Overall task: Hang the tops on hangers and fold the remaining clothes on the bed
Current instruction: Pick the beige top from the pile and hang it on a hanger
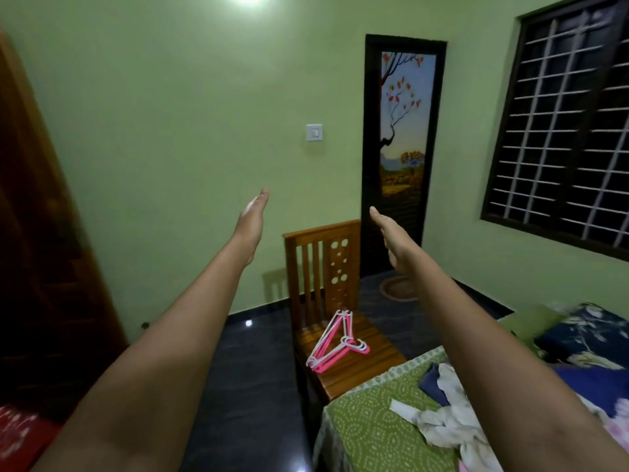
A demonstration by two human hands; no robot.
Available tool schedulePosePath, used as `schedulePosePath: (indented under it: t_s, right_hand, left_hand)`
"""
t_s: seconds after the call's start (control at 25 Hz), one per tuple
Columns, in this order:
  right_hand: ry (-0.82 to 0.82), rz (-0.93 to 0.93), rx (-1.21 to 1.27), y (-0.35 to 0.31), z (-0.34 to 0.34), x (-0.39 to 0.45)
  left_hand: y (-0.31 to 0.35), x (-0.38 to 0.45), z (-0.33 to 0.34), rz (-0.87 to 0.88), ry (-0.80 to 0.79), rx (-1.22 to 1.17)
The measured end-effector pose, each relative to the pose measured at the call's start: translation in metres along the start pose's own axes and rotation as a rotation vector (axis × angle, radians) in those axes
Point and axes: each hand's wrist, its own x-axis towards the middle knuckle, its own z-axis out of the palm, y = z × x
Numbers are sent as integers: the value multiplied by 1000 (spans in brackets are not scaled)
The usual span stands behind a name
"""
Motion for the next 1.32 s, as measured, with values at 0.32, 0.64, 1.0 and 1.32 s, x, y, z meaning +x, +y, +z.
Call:
schedulePosePath:
  t_s: [0.32, 0.64, 1.0, 1.32]
  right_hand:
    - [392, 21, -47, -5, -139, 89]
    - [914, 177, -112, 11, -305, 2]
    - [1270, 219, -152, 29, -387, -27]
    - [1153, 675, -38, 186, -397, 18]
  left_hand:
    - [9, 139, 199, 90, -449, -144]
    - [-1, 146, 430, 39, -962, -186]
    - [-3, 160, 578, 19, -1293, -182]
    - [-141, 164, 662, -124, -1341, 82]
